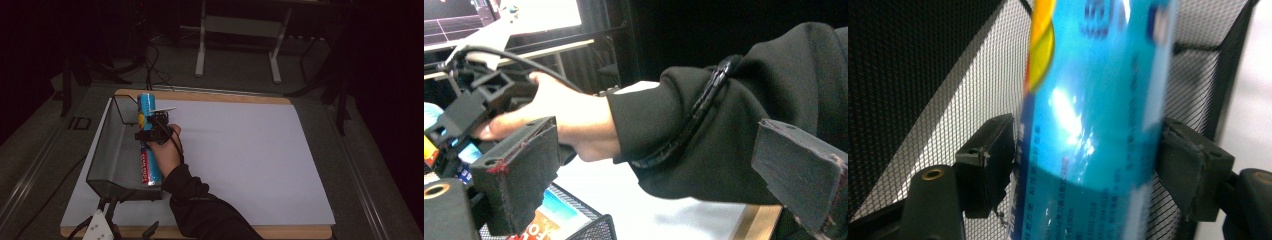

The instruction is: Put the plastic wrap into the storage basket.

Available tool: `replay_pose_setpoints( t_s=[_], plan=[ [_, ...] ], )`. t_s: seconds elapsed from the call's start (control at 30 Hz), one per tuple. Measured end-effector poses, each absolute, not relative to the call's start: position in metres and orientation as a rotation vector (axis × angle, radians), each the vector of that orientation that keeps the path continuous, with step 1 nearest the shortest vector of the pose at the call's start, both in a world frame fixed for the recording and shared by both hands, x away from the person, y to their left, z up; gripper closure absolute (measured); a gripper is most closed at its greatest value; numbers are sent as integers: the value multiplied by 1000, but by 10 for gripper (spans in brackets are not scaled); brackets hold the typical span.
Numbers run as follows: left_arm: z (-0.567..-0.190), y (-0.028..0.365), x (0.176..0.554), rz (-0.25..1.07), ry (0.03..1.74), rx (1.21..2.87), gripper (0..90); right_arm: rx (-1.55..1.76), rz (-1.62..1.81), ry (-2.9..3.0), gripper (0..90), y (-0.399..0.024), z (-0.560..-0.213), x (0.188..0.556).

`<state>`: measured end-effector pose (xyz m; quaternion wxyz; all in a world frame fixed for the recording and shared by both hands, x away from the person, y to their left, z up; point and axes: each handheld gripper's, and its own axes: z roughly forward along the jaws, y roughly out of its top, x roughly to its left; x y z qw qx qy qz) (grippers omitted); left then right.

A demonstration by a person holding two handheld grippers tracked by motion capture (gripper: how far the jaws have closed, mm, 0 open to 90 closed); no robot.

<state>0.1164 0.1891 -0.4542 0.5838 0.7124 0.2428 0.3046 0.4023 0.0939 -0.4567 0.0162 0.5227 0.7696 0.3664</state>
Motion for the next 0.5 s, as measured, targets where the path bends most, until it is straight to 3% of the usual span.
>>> replay_pose_setpoints(
  t_s=[0.5],
  plan=[
    [-454, 188, 118, 701, 571, 1667, 62, 1334, 1221, 2471, 146, 60, -424, 389]
  ],
)
